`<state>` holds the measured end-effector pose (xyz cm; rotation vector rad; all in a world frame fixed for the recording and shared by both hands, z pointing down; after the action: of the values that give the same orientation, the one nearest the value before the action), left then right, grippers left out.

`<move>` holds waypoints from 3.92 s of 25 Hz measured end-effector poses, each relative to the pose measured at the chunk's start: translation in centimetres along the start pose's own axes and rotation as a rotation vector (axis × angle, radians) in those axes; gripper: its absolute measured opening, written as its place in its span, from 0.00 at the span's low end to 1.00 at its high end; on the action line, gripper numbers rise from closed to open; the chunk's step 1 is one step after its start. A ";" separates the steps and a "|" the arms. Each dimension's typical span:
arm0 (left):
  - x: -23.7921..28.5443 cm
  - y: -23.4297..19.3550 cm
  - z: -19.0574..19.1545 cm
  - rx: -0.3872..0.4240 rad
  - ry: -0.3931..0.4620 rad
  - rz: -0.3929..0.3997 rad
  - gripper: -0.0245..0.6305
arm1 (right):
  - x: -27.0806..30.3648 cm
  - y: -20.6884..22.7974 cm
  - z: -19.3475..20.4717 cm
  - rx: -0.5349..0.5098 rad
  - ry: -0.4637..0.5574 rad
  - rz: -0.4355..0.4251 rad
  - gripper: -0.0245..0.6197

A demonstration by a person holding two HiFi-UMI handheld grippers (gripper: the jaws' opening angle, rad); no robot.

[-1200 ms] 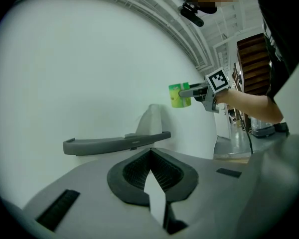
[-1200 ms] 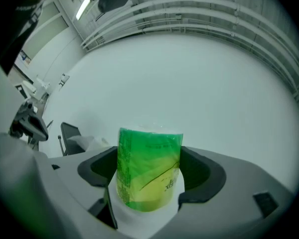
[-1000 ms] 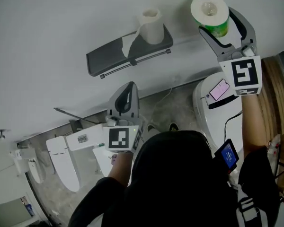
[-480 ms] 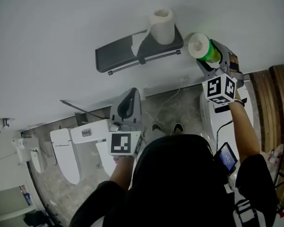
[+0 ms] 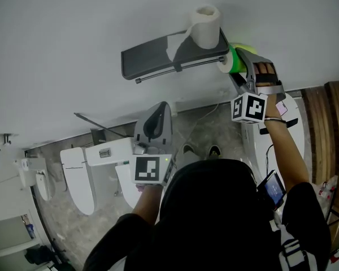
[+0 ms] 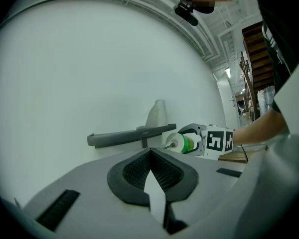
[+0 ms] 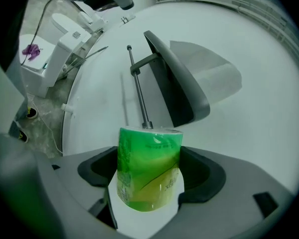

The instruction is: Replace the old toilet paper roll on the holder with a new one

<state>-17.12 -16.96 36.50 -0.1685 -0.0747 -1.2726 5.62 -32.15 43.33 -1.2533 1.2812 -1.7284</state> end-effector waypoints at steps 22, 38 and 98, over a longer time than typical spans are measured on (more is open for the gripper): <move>-3.0 -3.6 0.0 -0.022 0.025 -0.051 0.06 | 0.7 -0.2 -10.3 -0.277 0.030 0.020 0.63; -3.2 -3.4 0.1 -0.044 0.036 -0.030 0.06 | 1.1 0.2 -12.9 -0.230 0.066 -0.065 0.63; 4.1 5.9 0.4 0.010 0.010 0.213 0.06 | -21.5 4.4 16.6 1.319 0.249 0.350 0.07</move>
<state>-10.27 -19.10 37.02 -0.1576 -0.0532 -1.0601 28.34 -20.05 33.56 -0.0421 0.2073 -1.8769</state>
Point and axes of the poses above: the fingertips, and each gripper's own axes: x forward along the fingers, y to its right, z out of its underside, the point moved 9 cm from there along -x, backward along the fingers, and after that the axes turned 13 degrees about -x, right-handed, at the moved point
